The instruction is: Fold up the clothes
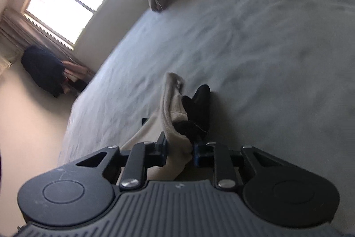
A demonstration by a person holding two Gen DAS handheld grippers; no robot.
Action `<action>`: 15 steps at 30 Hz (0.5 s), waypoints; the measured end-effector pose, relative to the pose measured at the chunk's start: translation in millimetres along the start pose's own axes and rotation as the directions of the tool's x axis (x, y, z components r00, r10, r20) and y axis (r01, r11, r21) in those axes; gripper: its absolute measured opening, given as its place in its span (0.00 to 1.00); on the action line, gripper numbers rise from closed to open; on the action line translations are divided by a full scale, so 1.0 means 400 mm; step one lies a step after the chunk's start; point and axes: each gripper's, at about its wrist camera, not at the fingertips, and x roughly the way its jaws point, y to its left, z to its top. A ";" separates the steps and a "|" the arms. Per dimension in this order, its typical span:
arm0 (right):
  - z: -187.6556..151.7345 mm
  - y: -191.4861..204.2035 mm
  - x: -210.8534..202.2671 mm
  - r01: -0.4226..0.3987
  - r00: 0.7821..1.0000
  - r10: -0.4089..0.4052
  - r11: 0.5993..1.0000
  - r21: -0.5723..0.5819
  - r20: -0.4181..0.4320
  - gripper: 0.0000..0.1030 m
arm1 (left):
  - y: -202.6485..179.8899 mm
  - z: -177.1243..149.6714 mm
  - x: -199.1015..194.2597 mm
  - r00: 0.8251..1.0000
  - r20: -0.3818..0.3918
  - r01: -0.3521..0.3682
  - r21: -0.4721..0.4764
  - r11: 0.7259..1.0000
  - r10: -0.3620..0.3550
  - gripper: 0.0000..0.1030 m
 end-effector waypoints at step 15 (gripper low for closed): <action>-0.115 -0.050 -0.115 0.133 0.968 -0.164 0.977 -0.165 -0.192 0.28 | 0.166 -0.117 -0.192 0.975 -0.206 -0.073 0.035 0.997 0.079 0.35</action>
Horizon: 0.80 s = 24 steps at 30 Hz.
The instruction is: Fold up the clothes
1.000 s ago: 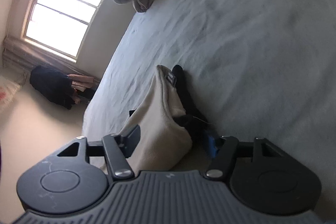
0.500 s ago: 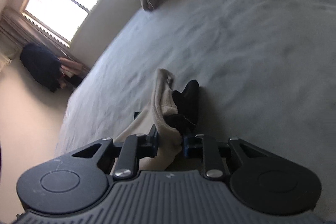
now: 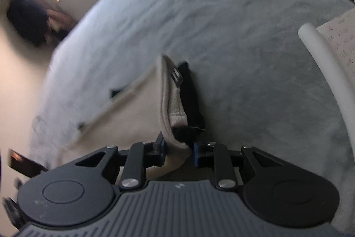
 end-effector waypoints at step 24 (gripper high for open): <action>-0.043 0.354 0.215 -0.080 0.967 0.203 0.817 -0.571 0.155 0.17 | 0.034 0.061 0.091 0.971 -0.070 0.224 -0.076 0.972 -0.229 0.41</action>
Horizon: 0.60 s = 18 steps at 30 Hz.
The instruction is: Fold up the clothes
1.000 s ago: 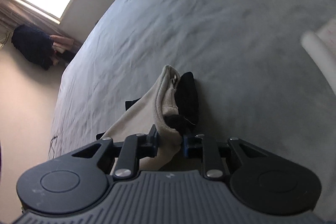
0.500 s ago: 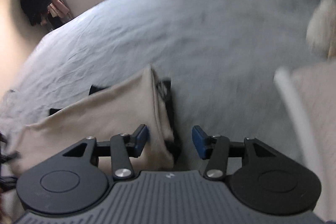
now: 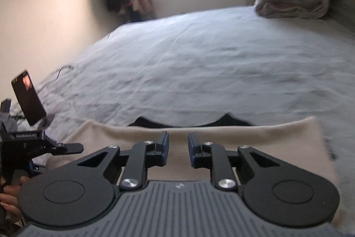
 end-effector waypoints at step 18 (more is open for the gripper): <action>-0.039 -0.023 0.048 -0.047 0.998 0.055 0.984 0.170 -0.041 0.17 | -0.078 0.009 -0.054 0.998 -0.003 0.070 0.102 0.992 -0.070 0.23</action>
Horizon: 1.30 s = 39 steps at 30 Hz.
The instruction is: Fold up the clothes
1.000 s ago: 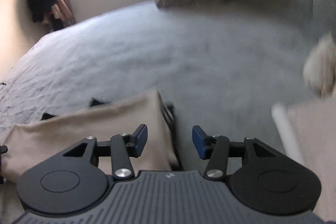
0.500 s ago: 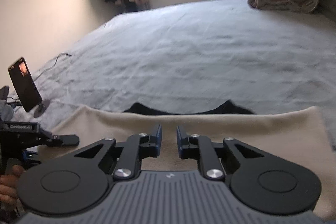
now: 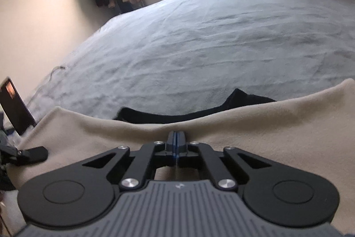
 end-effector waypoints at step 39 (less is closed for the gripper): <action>-0.048 -0.129 -0.227 -0.194 0.972 0.235 0.790 0.581 0.005 0.25 | -0.281 -0.105 0.121 0.992 -0.004 0.124 0.027 0.992 -0.124 0.23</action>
